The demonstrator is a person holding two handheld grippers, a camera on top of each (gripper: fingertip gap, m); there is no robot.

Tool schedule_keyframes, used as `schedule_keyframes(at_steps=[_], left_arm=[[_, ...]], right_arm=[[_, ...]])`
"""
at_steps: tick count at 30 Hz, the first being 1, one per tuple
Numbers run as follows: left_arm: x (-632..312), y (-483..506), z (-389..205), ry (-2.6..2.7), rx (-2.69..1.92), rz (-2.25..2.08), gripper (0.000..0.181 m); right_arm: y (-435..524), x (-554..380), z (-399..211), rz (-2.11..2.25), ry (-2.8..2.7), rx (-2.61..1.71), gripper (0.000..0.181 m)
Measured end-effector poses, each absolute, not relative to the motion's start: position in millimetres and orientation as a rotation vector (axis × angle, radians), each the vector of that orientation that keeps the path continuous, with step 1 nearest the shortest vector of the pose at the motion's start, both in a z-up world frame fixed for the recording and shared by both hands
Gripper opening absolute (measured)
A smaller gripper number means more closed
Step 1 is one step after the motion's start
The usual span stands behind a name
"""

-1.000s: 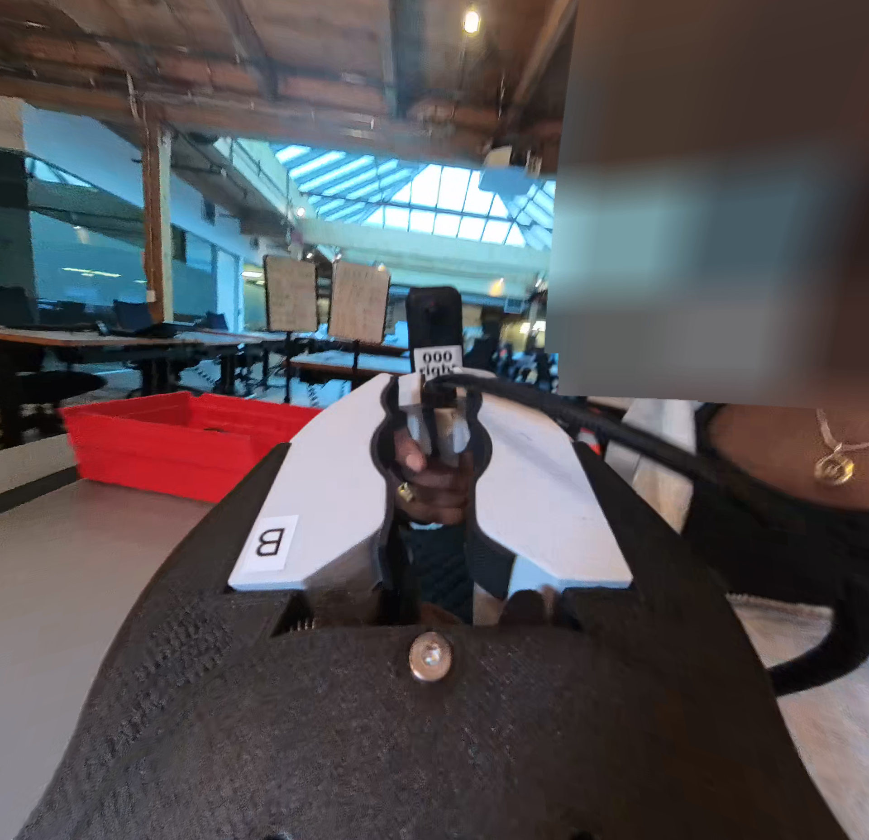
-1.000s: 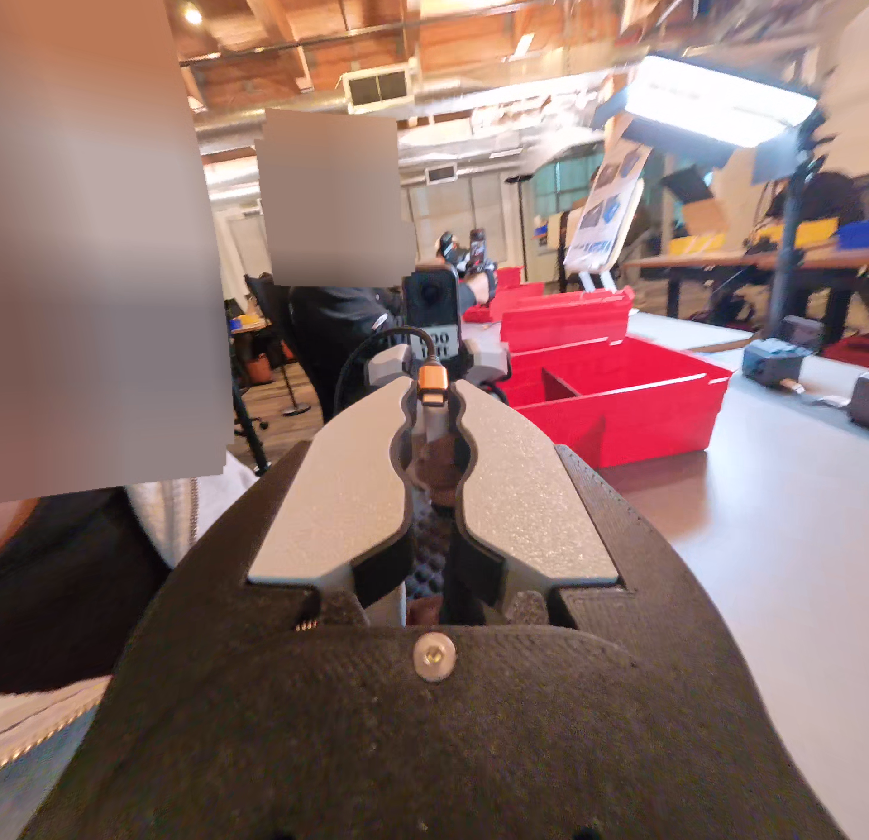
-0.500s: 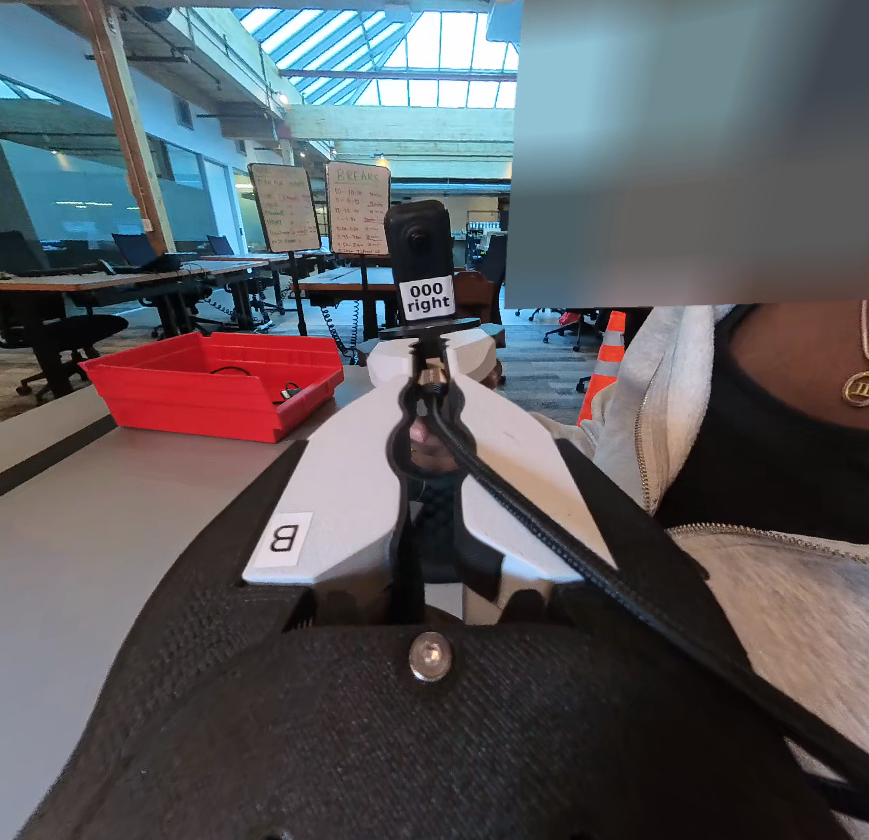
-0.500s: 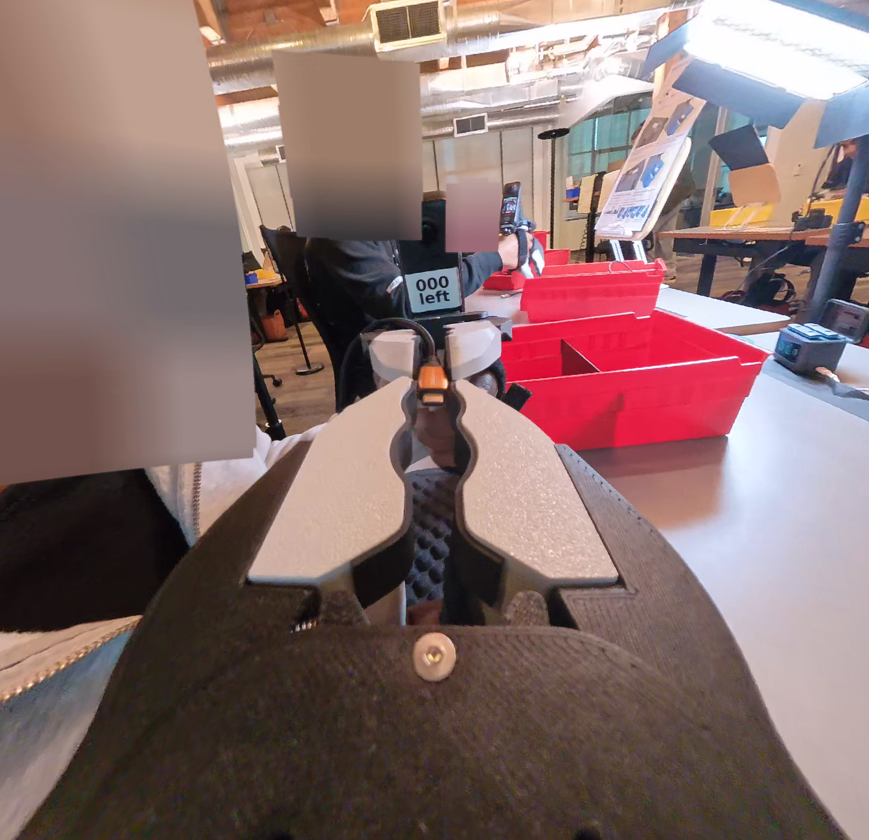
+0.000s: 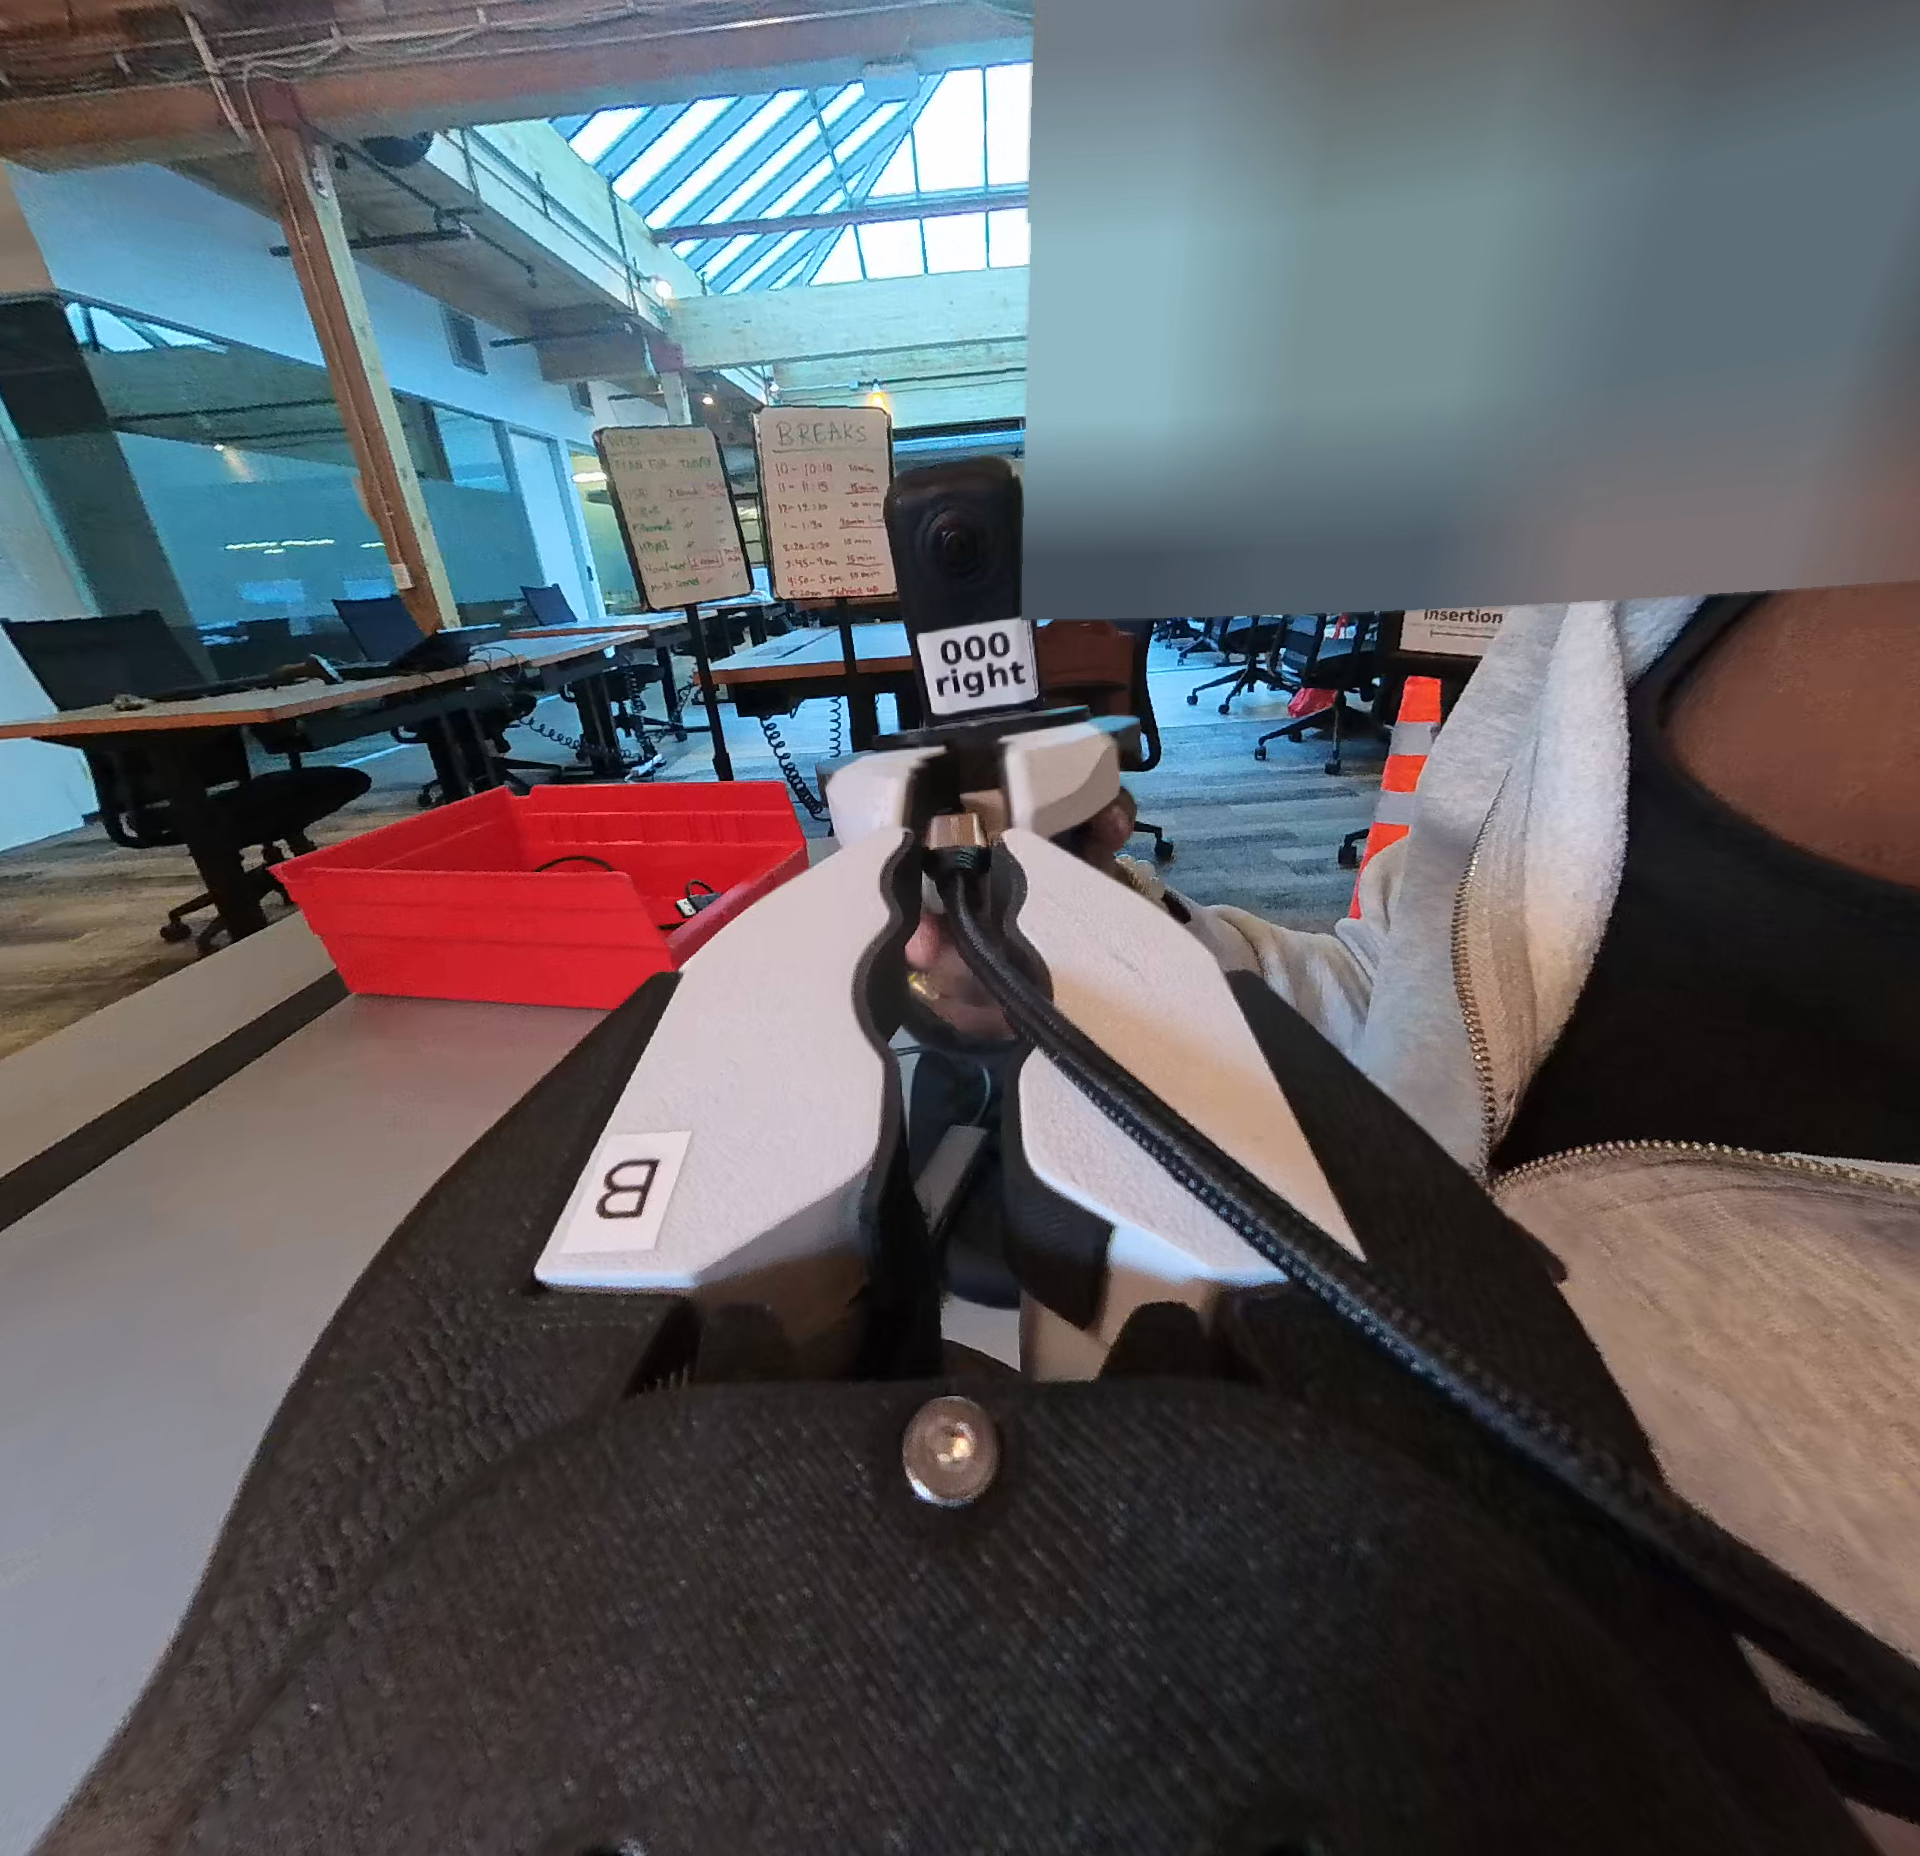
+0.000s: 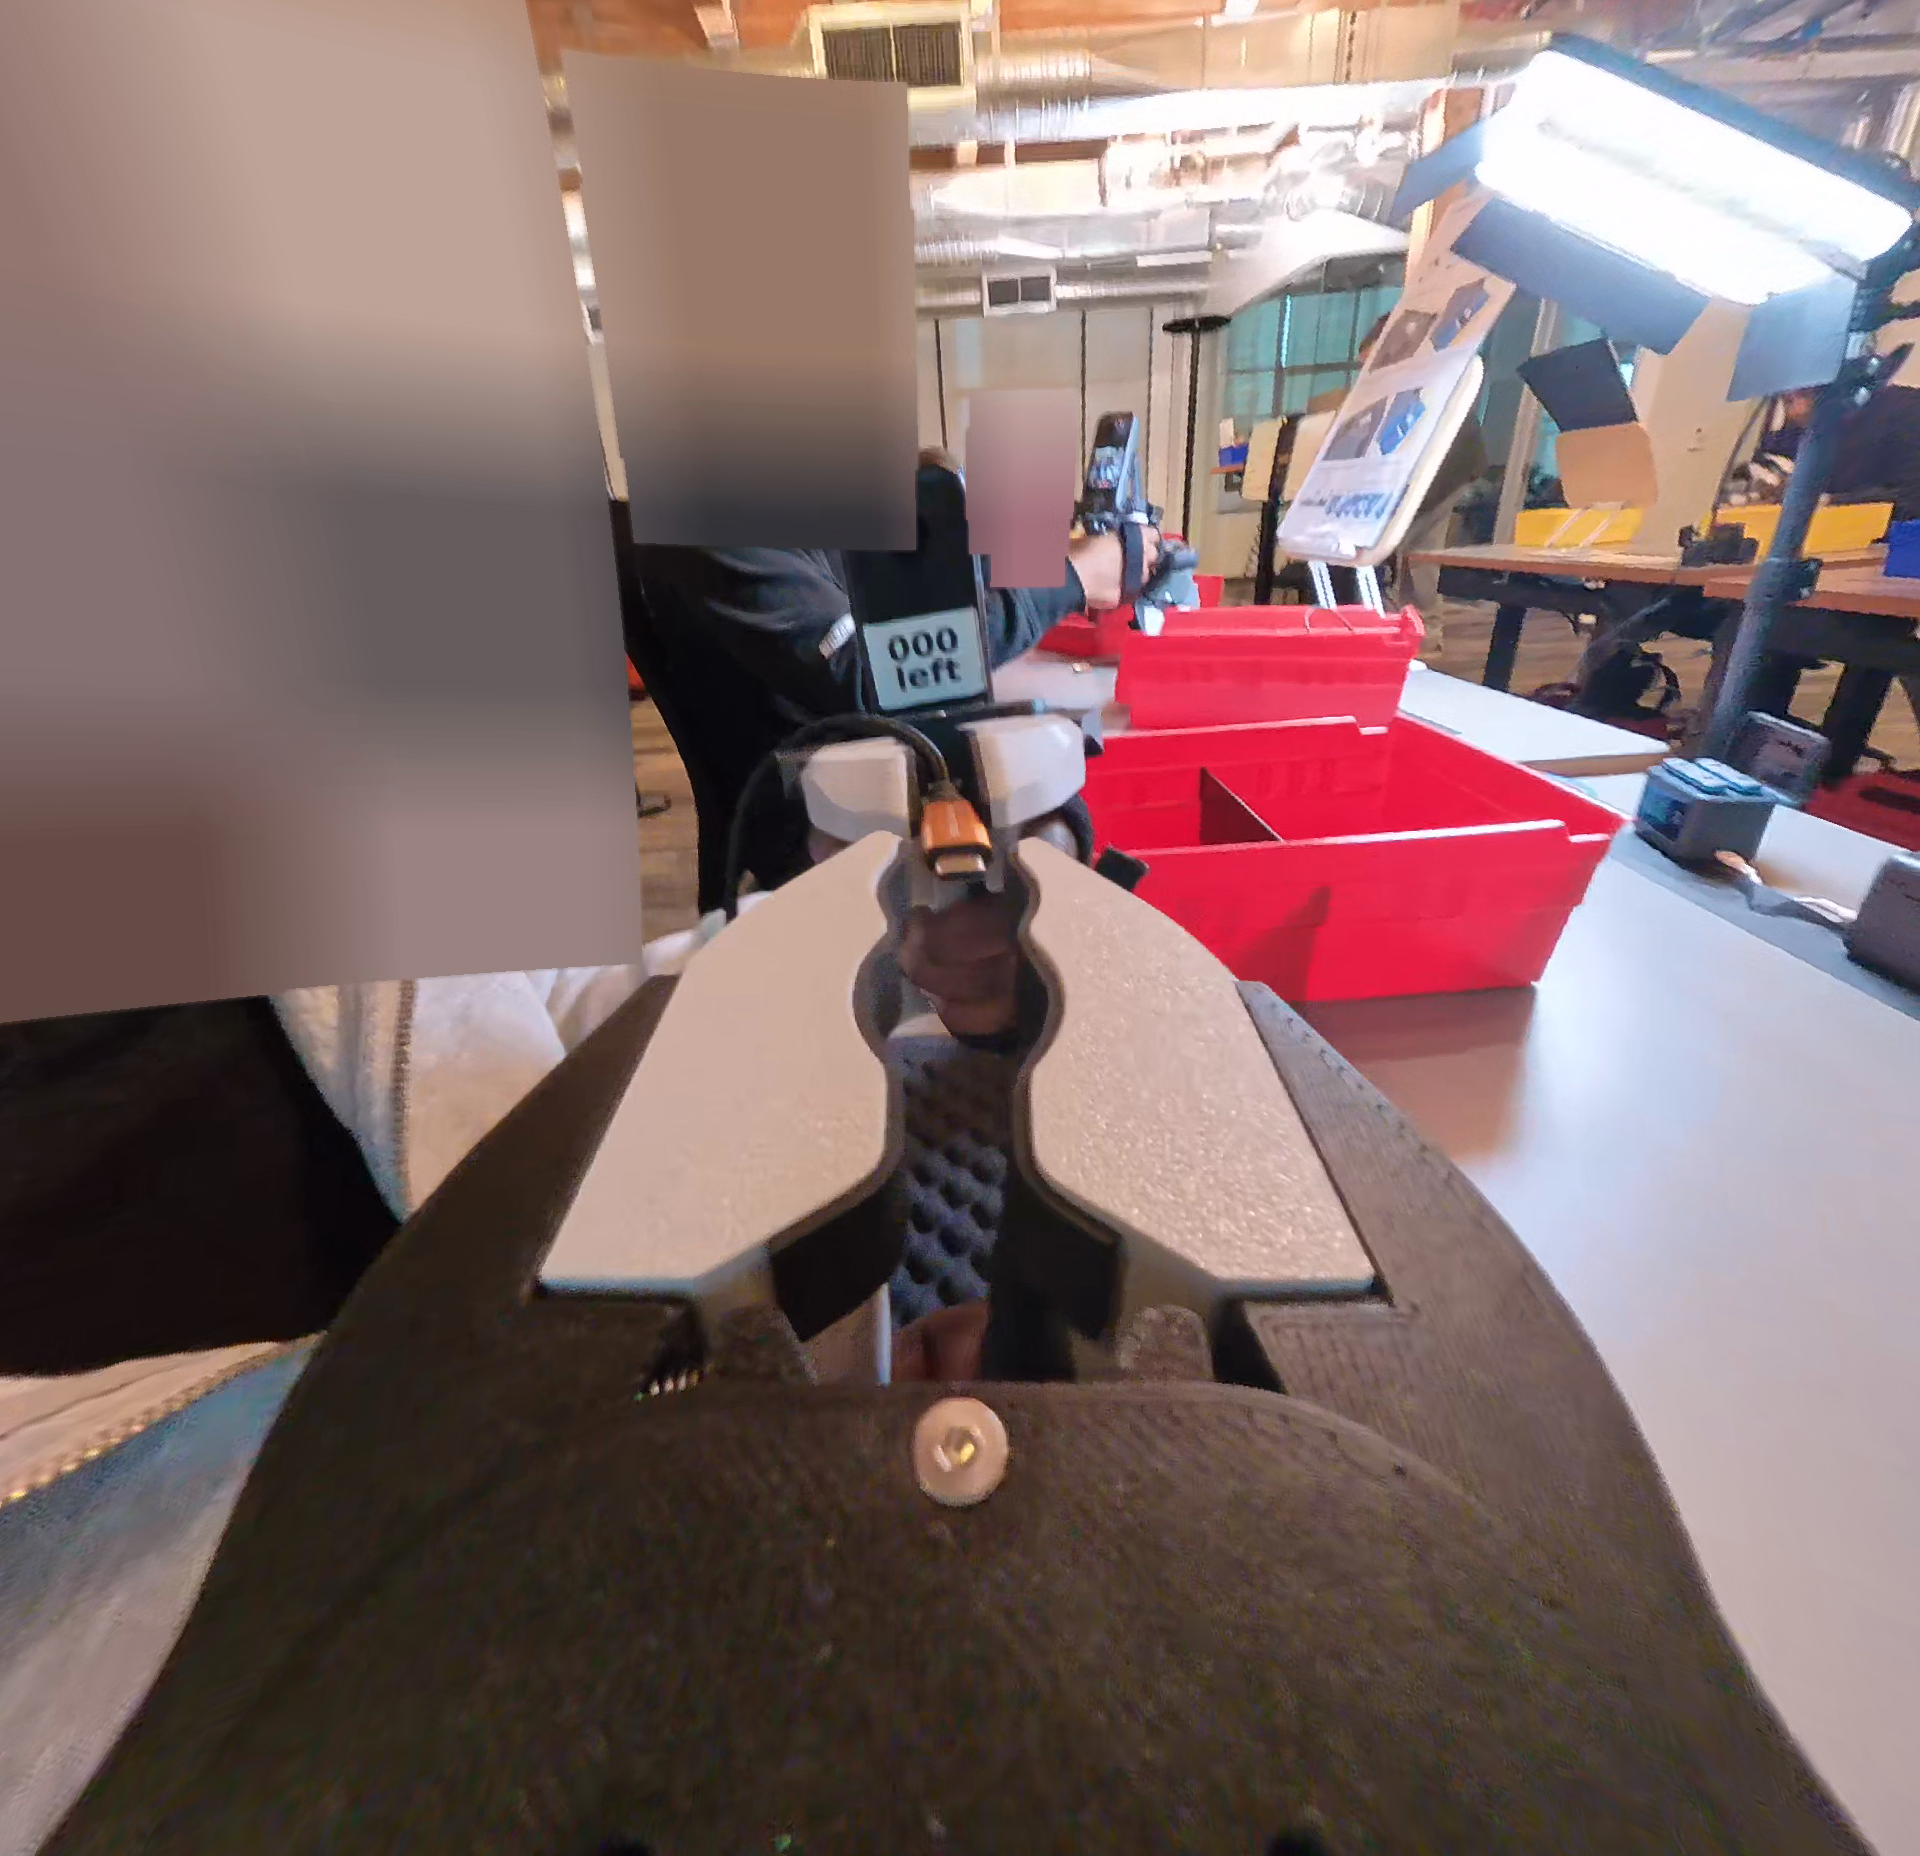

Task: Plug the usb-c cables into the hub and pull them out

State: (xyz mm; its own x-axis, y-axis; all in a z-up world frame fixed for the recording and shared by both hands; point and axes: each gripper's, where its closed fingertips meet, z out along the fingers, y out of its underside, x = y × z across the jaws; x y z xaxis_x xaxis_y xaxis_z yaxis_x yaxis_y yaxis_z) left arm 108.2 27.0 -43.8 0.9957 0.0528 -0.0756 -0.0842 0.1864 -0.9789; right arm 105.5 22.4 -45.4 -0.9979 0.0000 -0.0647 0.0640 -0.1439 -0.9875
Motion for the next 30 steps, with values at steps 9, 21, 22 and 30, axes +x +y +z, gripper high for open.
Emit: schedule_keyframes(at_steps=[9, 21, 22, 30], left_arm=[[106.4, 28.4, -49.6, -0.007, -1.437, 0.091, 0.017], [109.4, 23.6, -46.0, 0.014, -1.414, 0.079, 0.012], [109.2, 22.7, -45.3, 0.011, -1.41, 0.075, 0.012], [110.4, 27.6, -51.2, 0.017, -1.441, 0.067, 0.012]], right_arm=[[19.0, 104.7, -53.6, -2.273, 2.123, 0.058, 0.01], [23.0, 100.7, -50.3, -2.341, 2.138, 0.045, 0.021], [24.0, 102.1, -49.8, -2.348, 2.13, 0.025, 0.023], [21.0, 107.9, -53.1, -2.353, 2.207, -0.076, 0.011]])
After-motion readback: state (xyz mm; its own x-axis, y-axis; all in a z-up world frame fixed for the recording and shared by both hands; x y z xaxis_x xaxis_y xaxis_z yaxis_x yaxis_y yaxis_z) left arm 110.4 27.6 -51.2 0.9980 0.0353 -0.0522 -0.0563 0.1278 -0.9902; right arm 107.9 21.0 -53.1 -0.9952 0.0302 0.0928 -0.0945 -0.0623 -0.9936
